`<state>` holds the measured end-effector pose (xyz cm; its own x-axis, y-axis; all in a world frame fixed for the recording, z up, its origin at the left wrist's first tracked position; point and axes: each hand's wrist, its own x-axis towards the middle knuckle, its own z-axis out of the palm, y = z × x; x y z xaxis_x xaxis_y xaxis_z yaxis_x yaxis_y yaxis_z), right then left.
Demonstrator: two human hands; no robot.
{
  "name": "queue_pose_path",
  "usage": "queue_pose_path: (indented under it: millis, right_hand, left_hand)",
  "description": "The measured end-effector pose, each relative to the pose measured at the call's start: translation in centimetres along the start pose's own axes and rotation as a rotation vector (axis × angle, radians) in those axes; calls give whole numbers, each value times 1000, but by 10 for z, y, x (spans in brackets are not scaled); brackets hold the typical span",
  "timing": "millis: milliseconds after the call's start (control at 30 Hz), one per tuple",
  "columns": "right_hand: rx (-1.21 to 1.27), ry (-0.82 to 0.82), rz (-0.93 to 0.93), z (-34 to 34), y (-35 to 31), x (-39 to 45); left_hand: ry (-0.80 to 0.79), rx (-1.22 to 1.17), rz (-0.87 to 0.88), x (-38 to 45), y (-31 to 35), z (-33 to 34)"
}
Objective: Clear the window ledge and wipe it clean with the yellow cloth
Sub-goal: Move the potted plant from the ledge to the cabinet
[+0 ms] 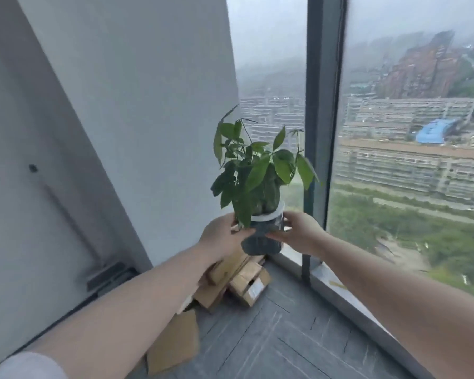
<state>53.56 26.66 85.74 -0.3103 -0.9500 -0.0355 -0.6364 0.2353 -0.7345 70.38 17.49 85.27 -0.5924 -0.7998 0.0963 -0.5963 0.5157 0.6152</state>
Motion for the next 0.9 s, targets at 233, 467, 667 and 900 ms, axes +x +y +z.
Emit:
queue_pose_path:
  millis: [233, 467, 667, 900]
  right_hand:
    - [-42, -188, -179, 182, -181, 8]
    - [-17, -367, -367, 366, -340, -18]
    - [-101, -494, -491, 496, -443, -24]
    - [-114, -671, -623, 655, -553, -14]
  left_hand:
    - [187, -5, -228, -125, -166, -155]
    - [322, 12, -421, -265, -322, -289]
    - [455, -10, -555, -354, -419, -366]
    - [601, -7, -761, -432, -536, -439]
